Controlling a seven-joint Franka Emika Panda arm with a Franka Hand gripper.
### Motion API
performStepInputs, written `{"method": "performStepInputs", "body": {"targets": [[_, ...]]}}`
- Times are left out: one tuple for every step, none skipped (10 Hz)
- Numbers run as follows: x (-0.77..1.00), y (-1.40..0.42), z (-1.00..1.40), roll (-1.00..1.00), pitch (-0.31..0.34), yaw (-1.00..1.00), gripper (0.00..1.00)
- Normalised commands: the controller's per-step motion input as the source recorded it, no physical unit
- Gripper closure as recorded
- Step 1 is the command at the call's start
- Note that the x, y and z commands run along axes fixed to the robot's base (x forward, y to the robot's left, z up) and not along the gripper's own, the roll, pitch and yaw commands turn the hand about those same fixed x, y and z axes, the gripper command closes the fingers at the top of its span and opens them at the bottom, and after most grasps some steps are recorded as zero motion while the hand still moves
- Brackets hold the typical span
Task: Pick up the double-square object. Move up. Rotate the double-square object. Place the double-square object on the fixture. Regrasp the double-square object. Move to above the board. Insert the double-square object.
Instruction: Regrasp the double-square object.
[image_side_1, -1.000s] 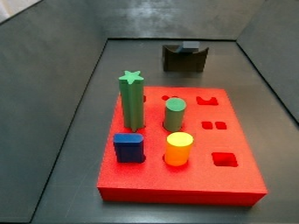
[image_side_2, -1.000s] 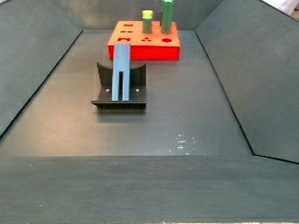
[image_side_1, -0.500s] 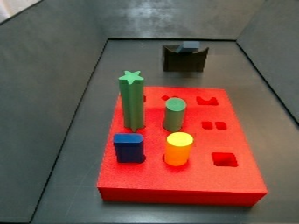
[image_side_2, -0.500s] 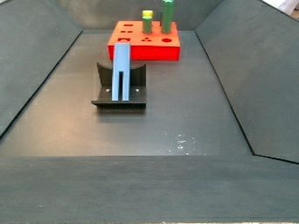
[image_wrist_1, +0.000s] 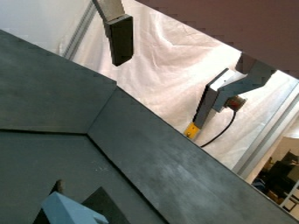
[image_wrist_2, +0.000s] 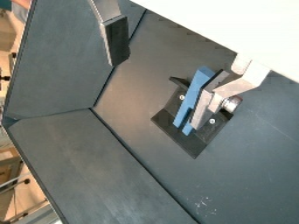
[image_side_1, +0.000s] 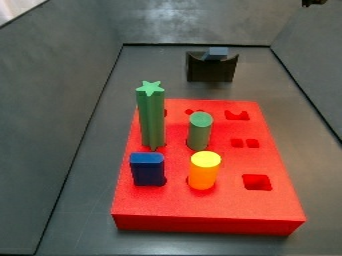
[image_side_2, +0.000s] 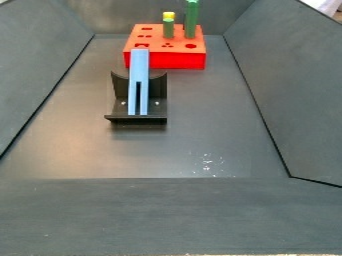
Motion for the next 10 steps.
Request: {"method": "performStepInputs", "body": {"targets": [[0.03,0.04,-1.00,0.14,0.045,0.21,0.00],[0.04,0.04,-1.00,0.13,0.006,0.19,0.00],[0.05,0.04,-1.00,0.10,-0.056,0.16,0.00],[0.06,0.04,-1.00,0.09,-0.095,0.14,0.00],[0.07,0.03,-1.00,0.08,-0.129,0.09,0.00],[0.07,0.03,-1.00,0.08,-0.135,0.07,0.00],[0.08,0.03,-1.00,0.08,-0.134,0.02,0.00],[0.09,0.03,-1.00,0.08,-0.129,0.00,0.00],[0.10,0.02,-1.00,0.08,-0.108,-0.03,0.00],[0.10,0.02,-0.94,0.07,-0.081,-0.05,0.00]]}}
